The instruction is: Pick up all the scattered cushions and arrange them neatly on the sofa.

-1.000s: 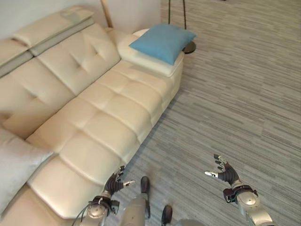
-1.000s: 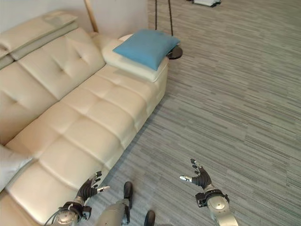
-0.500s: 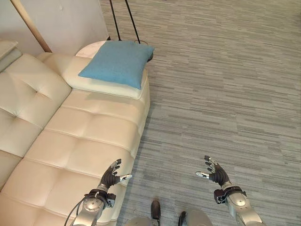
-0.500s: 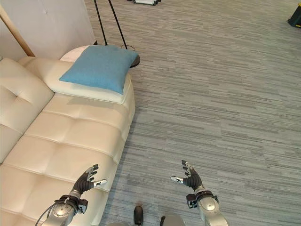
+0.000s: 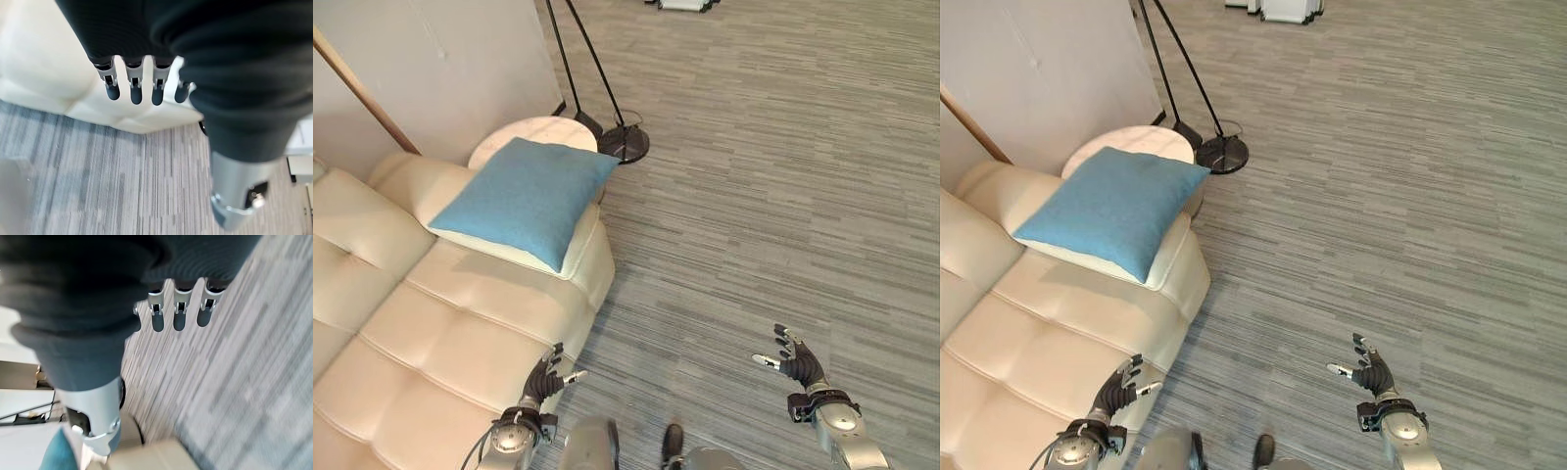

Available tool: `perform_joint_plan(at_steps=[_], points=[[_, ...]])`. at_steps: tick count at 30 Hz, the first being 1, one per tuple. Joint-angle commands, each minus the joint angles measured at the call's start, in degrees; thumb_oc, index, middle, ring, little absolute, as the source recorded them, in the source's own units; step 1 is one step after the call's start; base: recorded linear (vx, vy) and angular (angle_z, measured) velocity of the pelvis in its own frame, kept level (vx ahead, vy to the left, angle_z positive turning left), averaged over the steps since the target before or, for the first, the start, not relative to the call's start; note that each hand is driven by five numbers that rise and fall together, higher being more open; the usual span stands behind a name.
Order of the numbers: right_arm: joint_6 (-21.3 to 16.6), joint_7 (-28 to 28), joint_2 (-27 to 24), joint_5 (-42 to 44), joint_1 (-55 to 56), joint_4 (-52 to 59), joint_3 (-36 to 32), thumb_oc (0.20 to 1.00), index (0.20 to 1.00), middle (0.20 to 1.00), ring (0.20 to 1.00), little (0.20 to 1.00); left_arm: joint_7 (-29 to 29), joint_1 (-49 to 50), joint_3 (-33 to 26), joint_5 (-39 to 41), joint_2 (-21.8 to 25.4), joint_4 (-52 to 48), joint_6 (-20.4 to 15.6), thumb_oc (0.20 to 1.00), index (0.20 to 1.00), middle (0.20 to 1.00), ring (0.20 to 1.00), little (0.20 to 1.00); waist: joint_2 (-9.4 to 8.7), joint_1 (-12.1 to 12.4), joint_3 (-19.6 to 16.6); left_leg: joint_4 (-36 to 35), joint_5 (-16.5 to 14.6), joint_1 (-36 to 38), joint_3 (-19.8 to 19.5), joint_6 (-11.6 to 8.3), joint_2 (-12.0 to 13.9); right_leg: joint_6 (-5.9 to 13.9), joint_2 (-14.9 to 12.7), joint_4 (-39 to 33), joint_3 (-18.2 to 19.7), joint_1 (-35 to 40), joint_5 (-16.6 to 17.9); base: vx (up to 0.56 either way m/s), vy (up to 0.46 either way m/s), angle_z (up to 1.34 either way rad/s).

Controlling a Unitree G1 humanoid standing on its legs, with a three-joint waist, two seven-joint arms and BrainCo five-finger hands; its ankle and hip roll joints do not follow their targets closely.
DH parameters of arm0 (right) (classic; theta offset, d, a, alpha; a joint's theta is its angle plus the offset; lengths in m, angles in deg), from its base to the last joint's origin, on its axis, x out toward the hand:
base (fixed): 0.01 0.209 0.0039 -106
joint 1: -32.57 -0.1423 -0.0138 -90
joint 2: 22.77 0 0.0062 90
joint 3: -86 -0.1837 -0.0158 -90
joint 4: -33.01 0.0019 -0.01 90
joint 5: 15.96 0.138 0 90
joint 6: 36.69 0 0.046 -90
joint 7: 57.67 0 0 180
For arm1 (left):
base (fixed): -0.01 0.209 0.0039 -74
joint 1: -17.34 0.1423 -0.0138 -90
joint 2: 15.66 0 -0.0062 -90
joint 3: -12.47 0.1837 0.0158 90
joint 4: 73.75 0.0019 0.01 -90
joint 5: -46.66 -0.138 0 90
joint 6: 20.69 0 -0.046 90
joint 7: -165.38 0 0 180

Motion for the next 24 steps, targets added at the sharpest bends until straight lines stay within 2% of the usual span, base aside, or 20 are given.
perform_joint_plan(at_steps=[1,2,3,6,7,10,12,13,15,16,17,20,21,22,23,24], points=[[-2.2,1.5,-1.7,2.1,-1.0,2.7,1.8,1.0,1.0,1.0,1.0,1.0,-1.4,-2.3,-0.5,1.5,2.2,-0.9,-1.5,1.0,1.0,1.0,1.0,1.0,2.0,0.6,-0.1,-19.8,7.1,11.0,-3.3,-3.91,-0.2,8.97,-4.7,1.5,0.9,-0.4,-0.5,0.19,0.002,-0.24],[-2.2,1.5,-1.7,2.1,-1.0,2.7,1.8,1.0,1.0,1.0,1.0,1.0,-1.4,-2.3,-0.5,1.5,2.2,-0.9,-1.5,1.0,1.0,1.0,1.0,1.0,1.92,0.6,0.0,-20.1,7.2,11.3,-3.3,-3.92,-0.3,8.98,-4.8,1.5,1.0,-0.3,-0.5,0.34,0.039,-0.54],[-2.0,1.8,-1.4,2.0,-1.4,2.3,2.1,1.0,1.0,1.0,1.0,1.0,-1.8,-2.2,-1.2,1.7,2.3,-1.6,-1.4,1.0,1.0,1.0,1.0,1.0,2.05,1.6,-0.1,-23.6,9.7,9.0,-2.3,-4.45,-0.1,9.12,-3.5,0.7,1.8,2.2,-1.7,0.36,0.066,-0.59],[-1.7,2.2,-1.0,1.4,-1.7,1.4,2.4,1.0,1.0,1.0,1.0,1.0,-2.2,-2.0,-1.9,1.6,2.5,-1.6,-1.3,1.0,1.0,1.0,1.0,1.0,1.69,2.7,-0.5,-25.0,10.8,7.7,-0.1,-4.5,0.6,9.36,-3.2,1.0,2.3,4.2,-2.9,0.4,0.117,-0.57],[-1.5,1.5,-0.4,0.5,-1.4,1.6,2.7,1.0,1.0,1.0,1.0,1.0,-2.3,-1.3,-3.0,1.4,2.8,-1.4,-1.2,1.0,1.0,1.0,1.0,1.0,1.66,3.3,-1.7,-25.8,11.4,9.7,-0.3,-3.36,0.7,10.24,-3.3,2.6,2.5,5.8,-4.3,0.42,0.182,-0.55],[-1.4,1.1,-0.3,-0.6,-1.1,1.5,2.7,1.0,1.0,1.0,1.0,1.0,-2.0,-0.9,-3.3,1.3,2.9,-0.9,-1.3,1.0,1.0,1.0,1.0,1.0,1.1,3.5,-2.7,-24.7,11.0,10.2,0.0,-2.43,0.0,11.23,-4.4,5.1,2.8,5.5,-4.3,0.34,0.171,-0.14],[-1.3,0.4,0.2,-0.9,-0.9,2.0,2.5,1.0,1.0,1.0,1.0,1.0,-2.0,-0.6,-3.9,1.0,3.3,-0.2,-1.2,1.0,1.0,1.0,1.0,1.0,0.03,3.7,-3.2,-24.3,9.3,11.7,0.4,-0.76,-1.4,13.22,-6.8,11.0,3.0,4.3,-1.3,0.32,0.238,-0.44],[-1.4,0.1,0.6,-1.2,-0.8,2.3,2.5,1.0,1.0,1.0,1.0,1.0,-1.8,-0.3,-4.4,1.1,3.8,-0.2,-1.1,1.0,1.0,1.0,1.0,1.0,-0.29,3.5,-3.3,-24.4,7.8,13.6,0.6,0.42,-2.4,14.62,-8.9,17.7,2.6,2.2,2.1,0.35,0.288,-0.05],[-1.3,-0.1,1.1,-1.5,-0.9,2.7,2.6,1.0,1.0,1.0,1.0,1.0,-1.7,-0.2,-4.4,0.5,4.3,0.1,-1.1,1.0,1.0,1.0,1.0,1.0,0.09,3.2,-3.2,-24.7,6.5,15.9,0.2,1.29,-2.8,14.99,-9.6,22.6,2.2,-1.0,5.2,0.22,0.17,0.38],[-1.3,-0.1,1.1,-1.5,-0.9,2.7,2.6,1.0,1.0,1.0,1.0,1.0,-1.7,-0.2,-4.4,0.5,4.3,0.1,-1.1,1.0,1.0,1.0,1.0,1.0,0.09,3.2,-3.2,-24.7,6.5,15.9,0.2,1.29,-2.8,14.99,-9.6,22.6,2.2,-1.0,5.1,0.22,0.087,0.63],[-1.5,0.0,1.3,-1.5,-0.9,2.8,2.5,1.0,1.0,1.0,1.0,1.0,-1.6,-0.3,-4.1,0.3,4.5,0.1,-1.2,1.0,1.0,1.0,1.0,1.0,0.47,2.9,-3.1,-25.7,5.7,18.4,-0.7,1.28,-3.3,14.38,-10.2,21.4,0.6,-2.6,5.1,0.24,0.053,0.72],[-1.7,0.1,1.2,-1.1,-0.9,3.1,2.7,1.0,1.0,1.0,1.0,1.0,-1.1,-0.3,-2.9,0.5,4.3,-0.4,-1.4,1.0,1.0,1.0,1.0,1.0,0.97,2.0,-2.5,-26.5,5.5,20.2,-3.9,0.9,-4.0,13.16,-7.7,17.3,1.4,-5.7,2.5,0.2,0.021,1.09],[-1.7,0.1,1.2,-1.1,-0.9,3.1,2.7,1.0,1.0,1.0,1.0,1.0,-1.1,-0.3,-2.9,0.5,4.3,-0.4,-1.4,1.0,1.0,1.0,1.0,1.0,0.99,1.8,-2.3,-26.5,5.4,20.4,-4.0,0.87,-4.0,13.14,-7.7,17.3,1.2,-5.4,2.4,0.11,-0.022,1.2],[-1.7,0.2,1.1,-0.9,-0.9,2.7,2.8,1.0,1.0,1.0,1.0,1.0,-1.0,-0.4,-2.6,0.5,4.2,-0.2,-1.5,1.0,1.0,1.0,1.0,1.0,1.03,1.5,-2.0,-26.7,5.3,20.8,-5.3,0.72,-4.2,12.73,-6.8,15.5,1.9,-6.4,1.6,0.13,-0.046,0.97],[-1.6,0.3,1.0,-0.6,-0.8,2.8,2.8,1.0,1.0,1.0,1.0,1.0,-0.8,-0.5,-2.1,0.5,3.9,-0.3,-1.6,1.0,1.0,1.0,1.0,1.0,0.82,1.1,-1.5,-27.1,5.1,21.6,-7.6,0.47,-4.9,12.69,-5.5,11.3,4.3,-8.0,1.8,0.13,-0.044,0.68],[-1.7,0.3,1.0,-0.6,-0.8,2.8,2.8,1.0,1.0,1.0,1.0,1.0,-0.8,-0.5,-2.1,0.5,3.9,-0.3,-1.6,1.0,1.0,1.0,1.0,1.0,0.87,1.0,-1.4,-27.1,5.0,21.7,-7.7,0.44,-4.9,12.68,-5.4,11.2,4.2,-7.8,1.8,0.12,-0.053,0.67]])
